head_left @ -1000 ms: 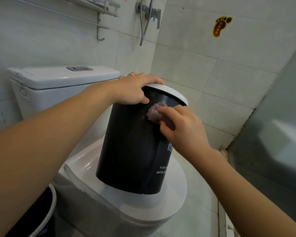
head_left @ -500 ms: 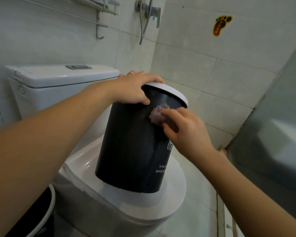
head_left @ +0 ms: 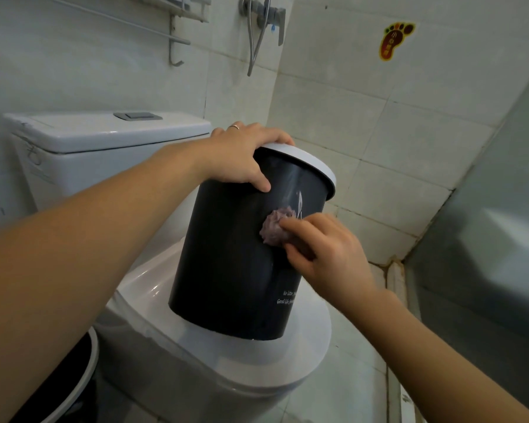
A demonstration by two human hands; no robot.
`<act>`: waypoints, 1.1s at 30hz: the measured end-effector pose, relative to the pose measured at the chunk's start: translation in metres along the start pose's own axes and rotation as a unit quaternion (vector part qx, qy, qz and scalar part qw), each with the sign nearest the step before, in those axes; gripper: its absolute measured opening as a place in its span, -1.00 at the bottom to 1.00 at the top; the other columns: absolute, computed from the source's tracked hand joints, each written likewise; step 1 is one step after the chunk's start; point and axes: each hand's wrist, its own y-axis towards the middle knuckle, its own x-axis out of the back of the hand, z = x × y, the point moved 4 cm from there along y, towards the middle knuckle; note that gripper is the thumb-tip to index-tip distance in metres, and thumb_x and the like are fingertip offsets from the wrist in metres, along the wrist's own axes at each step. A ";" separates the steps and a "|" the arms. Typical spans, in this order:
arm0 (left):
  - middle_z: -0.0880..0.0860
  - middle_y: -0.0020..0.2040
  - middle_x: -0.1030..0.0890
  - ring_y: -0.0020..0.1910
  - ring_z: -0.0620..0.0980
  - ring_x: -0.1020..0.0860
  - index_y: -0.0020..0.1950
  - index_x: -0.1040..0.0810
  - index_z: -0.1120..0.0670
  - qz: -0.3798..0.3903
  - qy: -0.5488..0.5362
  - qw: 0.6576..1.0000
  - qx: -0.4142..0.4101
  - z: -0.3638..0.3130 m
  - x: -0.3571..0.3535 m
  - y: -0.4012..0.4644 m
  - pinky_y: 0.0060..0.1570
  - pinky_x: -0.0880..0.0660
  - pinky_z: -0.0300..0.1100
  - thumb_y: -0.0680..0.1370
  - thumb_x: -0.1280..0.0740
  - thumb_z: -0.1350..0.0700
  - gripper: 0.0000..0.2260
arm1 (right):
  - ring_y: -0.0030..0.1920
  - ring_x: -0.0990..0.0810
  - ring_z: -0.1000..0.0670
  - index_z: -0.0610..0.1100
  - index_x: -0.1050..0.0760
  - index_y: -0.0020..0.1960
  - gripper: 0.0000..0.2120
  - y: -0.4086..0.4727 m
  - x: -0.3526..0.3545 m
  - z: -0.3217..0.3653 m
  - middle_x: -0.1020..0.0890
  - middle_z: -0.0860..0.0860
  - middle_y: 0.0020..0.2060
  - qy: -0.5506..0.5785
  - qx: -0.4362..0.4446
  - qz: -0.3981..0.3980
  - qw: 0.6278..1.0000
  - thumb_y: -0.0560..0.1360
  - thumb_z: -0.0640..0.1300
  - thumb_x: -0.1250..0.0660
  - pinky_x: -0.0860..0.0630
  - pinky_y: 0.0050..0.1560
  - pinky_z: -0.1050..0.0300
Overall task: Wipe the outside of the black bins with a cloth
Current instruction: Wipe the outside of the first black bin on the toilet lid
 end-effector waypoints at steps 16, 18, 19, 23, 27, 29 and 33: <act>-0.07 0.29 -0.46 0.32 0.07 -0.30 0.34 -0.36 -0.31 0.003 -0.012 1.000 -0.002 0.004 -0.001 0.002 0.38 -0.24 0.12 0.36 -0.53 0.05 -0.36 | -0.19 -0.56 -0.10 -0.17 -0.64 0.12 -0.73 -0.038 -0.016 0.011 -0.61 -0.08 -0.15 0.025 -0.009 -0.041 0.999 0.43 -0.21 -0.50 -0.55 -0.27 0.01; -0.07 0.30 -0.45 0.33 0.07 -0.29 0.35 -0.36 -0.30 -0.005 -0.018 1.000 0.002 0.004 -0.002 0.002 0.38 -0.24 0.10 0.34 -0.56 -0.01 -0.34 | -0.18 -0.55 -0.07 -0.16 -0.64 0.12 -0.76 -0.051 -0.023 0.018 -0.61 -0.07 -0.14 0.036 0.012 -0.029 0.999 0.45 -0.19 -0.46 -0.54 -0.26 0.06; -0.06 0.30 -0.45 0.34 0.08 -0.29 0.36 -0.36 -0.29 -0.011 -0.014 1.000 0.003 0.003 -0.003 0.002 0.37 -0.24 0.09 0.33 -0.57 -0.04 -0.33 | -0.17 -0.55 -0.06 -0.15 -0.64 0.11 -0.77 -0.056 -0.025 0.019 -0.61 -0.05 -0.13 0.040 0.010 -0.028 0.999 0.46 -0.18 -0.46 -0.54 -0.26 0.07; -0.15 0.13 -0.44 0.29 0.08 -0.31 0.31 -0.38 -0.32 -0.026 -0.026 0.999 0.013 0.003 -0.004 0.001 0.31 -0.27 0.04 0.28 -0.61 -0.05 -0.31 | -0.16 -0.57 -0.05 -0.14 -0.64 0.11 -0.75 -0.061 -0.028 0.017 -0.63 -0.05 -0.13 0.054 -0.005 -0.044 0.998 0.44 -0.20 -0.49 -0.56 -0.24 0.06; 0.02 0.20 -0.47 0.24 0.17 -0.43 0.05 -0.41 -0.46 -0.003 -0.118 0.992 0.035 0.007 -0.003 0.000 0.28 -0.43 0.13 0.14 -0.61 -0.03 -0.36 | -0.16 -0.57 -0.05 -0.15 -0.64 0.12 -0.75 -0.061 -0.030 0.022 -0.63 -0.05 -0.12 0.078 -0.008 -0.046 0.996 0.45 -0.19 -0.48 -0.56 -0.21 0.07; 0.05 0.21 -0.51 0.21 0.19 -0.48 0.05 -0.45 -0.43 -0.010 -0.146 0.988 0.038 0.008 -0.002 0.000 0.23 -0.48 0.15 0.08 -0.59 -0.02 -0.36 | -0.16 -0.57 -0.04 -0.15 -0.64 0.13 -0.75 -0.059 -0.030 0.024 -0.63 -0.05 -0.11 0.083 -0.008 -0.045 0.996 0.46 -0.17 -0.47 -0.56 -0.20 0.08; -0.06 0.08 -0.57 0.09 0.07 -0.57 0.08 -0.51 -0.31 -0.026 -0.189 0.981 0.035 0.016 -0.003 0.001 0.07 -0.57 -0.01 0.17 -0.64 0.16 -0.37 | -0.16 -0.58 -0.07 -0.19 -0.63 0.11 -0.75 -0.058 -0.028 0.022 -0.64 -0.05 -0.10 0.098 -0.023 -0.052 0.994 0.44 -0.18 -0.47 -0.56 -0.17 0.07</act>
